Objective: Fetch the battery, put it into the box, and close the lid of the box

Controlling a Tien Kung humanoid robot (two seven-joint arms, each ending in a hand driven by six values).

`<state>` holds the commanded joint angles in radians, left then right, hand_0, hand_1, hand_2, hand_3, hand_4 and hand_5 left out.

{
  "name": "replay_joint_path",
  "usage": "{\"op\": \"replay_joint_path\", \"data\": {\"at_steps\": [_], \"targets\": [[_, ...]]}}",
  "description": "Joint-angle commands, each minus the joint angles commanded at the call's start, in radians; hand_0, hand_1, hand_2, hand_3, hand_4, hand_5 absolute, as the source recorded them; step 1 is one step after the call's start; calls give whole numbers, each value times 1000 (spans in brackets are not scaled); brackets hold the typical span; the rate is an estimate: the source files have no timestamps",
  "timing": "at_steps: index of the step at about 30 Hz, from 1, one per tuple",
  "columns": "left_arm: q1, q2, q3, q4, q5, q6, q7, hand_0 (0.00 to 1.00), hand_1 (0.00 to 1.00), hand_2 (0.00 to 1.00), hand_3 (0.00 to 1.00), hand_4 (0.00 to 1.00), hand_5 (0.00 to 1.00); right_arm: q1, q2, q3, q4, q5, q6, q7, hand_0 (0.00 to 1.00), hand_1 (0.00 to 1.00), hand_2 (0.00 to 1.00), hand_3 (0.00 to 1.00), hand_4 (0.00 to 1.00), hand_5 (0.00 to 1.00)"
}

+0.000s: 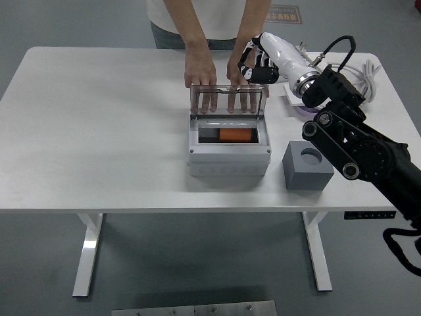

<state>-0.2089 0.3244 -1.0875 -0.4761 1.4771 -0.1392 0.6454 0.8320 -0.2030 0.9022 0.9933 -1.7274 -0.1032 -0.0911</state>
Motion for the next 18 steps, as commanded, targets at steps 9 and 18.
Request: {"op": "replay_joint_path", "data": {"at_steps": [9, 18], "targets": [[-4, 1, -4, 0, 9, -3, 0, 632, 698, 573, 541, 500, 2, -4, 24, 0, -27, 28, -20, 30, 662, 597, 615, 556, 899, 836], [-8, -1, -7, 0, 15, -7, 0, 632, 698, 573, 541, 500, 2, -9, 44, -16, -44, 33, -24, 32, 748, 639, 643, 600, 955, 969]]}}
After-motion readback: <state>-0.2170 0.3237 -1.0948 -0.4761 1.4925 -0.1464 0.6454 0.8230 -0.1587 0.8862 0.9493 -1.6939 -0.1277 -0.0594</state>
